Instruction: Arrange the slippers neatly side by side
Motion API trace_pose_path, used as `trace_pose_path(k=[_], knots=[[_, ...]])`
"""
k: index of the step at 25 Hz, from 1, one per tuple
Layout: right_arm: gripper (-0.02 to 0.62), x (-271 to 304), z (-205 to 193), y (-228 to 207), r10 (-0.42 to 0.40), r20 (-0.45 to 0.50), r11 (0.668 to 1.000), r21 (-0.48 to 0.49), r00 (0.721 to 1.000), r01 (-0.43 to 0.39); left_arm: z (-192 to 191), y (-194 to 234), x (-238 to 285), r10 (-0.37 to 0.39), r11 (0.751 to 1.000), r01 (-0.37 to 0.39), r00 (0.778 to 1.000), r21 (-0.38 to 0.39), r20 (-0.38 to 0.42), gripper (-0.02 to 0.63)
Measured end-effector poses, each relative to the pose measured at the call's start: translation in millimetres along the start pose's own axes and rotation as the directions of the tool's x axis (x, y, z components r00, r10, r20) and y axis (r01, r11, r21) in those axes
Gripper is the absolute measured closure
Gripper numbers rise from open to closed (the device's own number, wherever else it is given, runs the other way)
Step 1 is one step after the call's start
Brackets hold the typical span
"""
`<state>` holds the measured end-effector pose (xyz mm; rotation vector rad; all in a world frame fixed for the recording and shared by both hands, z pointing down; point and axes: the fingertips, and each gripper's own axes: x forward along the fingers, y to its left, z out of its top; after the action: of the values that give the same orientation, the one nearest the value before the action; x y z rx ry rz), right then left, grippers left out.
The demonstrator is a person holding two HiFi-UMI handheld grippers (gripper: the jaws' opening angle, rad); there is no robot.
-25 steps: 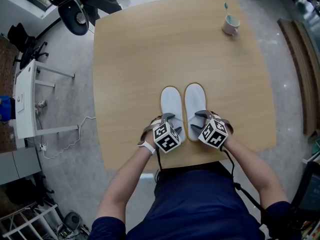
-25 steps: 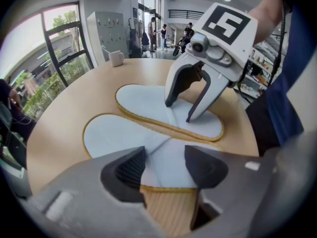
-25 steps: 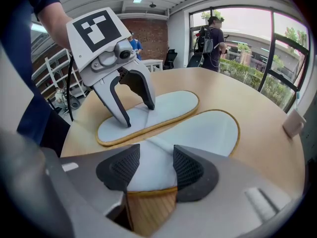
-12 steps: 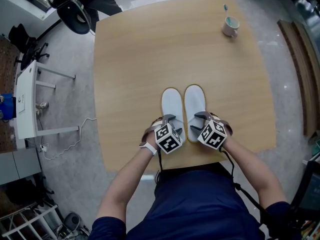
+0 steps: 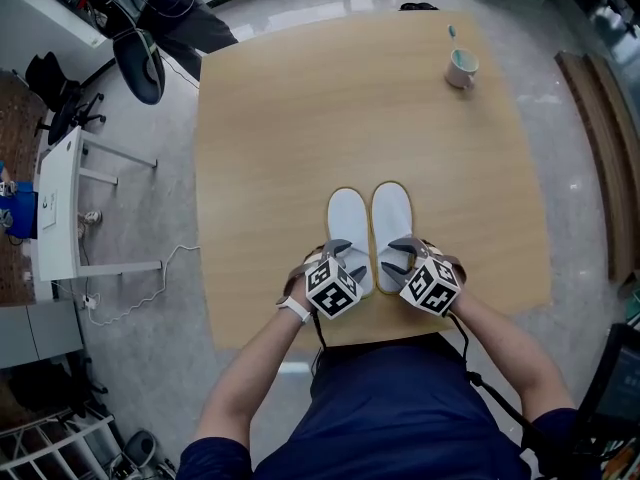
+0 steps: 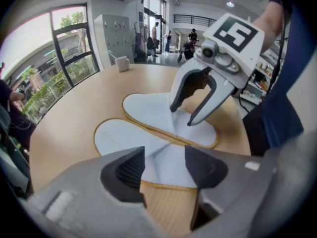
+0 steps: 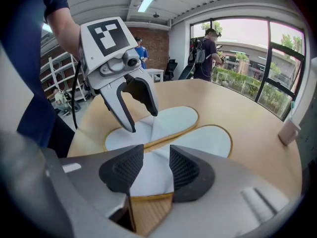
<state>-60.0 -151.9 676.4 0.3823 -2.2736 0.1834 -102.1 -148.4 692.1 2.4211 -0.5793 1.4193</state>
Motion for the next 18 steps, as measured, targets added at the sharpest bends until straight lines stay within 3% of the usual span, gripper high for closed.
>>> trace_pose_path(k=[3, 5, 8, 9, 10, 14, 16, 18], knots=[[0.425, -15, 15, 10, 0.028, 0.063, 0.998, 0.057, 0.998, -0.031, 14, -2, -31, 0.007, 0.993, 0.008, 0.992, -0.115, 0.13, 0.371], [0.426, -25, 27, 17, 0.053, 0.116, 0.991, 0.112, 0.992, -0.066, 27, -3, -58, 0.031, 0.971, 0.028, 0.97, -0.238, 0.243, 0.407], [0.454, -42, 48, 27, 0.073, 0.22, 0.98, 0.165, 0.973, -0.111, 43, 0, -97, 0.116, 0.918, 0.049, 0.916, -0.393, 0.384, 0.546], [0.499, -50, 56, 27, 0.069, 0.256, 0.978, 0.172, 0.964, -0.115, 49, -1, -107, 0.132, 0.906, 0.058, 0.902, -0.418, 0.412, 0.601], [0.574, -59, 65, 27, 0.059, 0.291, 0.977, 0.182, 0.955, -0.116, 56, -3, -116, 0.141, 0.903, 0.063, 0.892, -0.425, 0.43, 0.601], [0.584, -96, 92, 15, -0.022, 0.42, 0.964, 0.25, 0.907, -0.093, 72, -12, -134, 0.175, 0.937, -0.001, 0.867, -0.35, 0.466, 0.601], [0.584, -117, 108, 9, -0.052, 0.497, 0.948, 0.298, 0.866, -0.114, 90, -18, -151, 0.158, 0.934, 0.051, 0.828, -0.354, 0.538, 0.601], [0.584, -139, 124, 3, -0.071, 0.592, 0.922, 0.345, 0.802, -0.173, 114, -21, -173, 0.147, 0.918, 0.126, 0.772, -0.376, 0.618, 0.601]])
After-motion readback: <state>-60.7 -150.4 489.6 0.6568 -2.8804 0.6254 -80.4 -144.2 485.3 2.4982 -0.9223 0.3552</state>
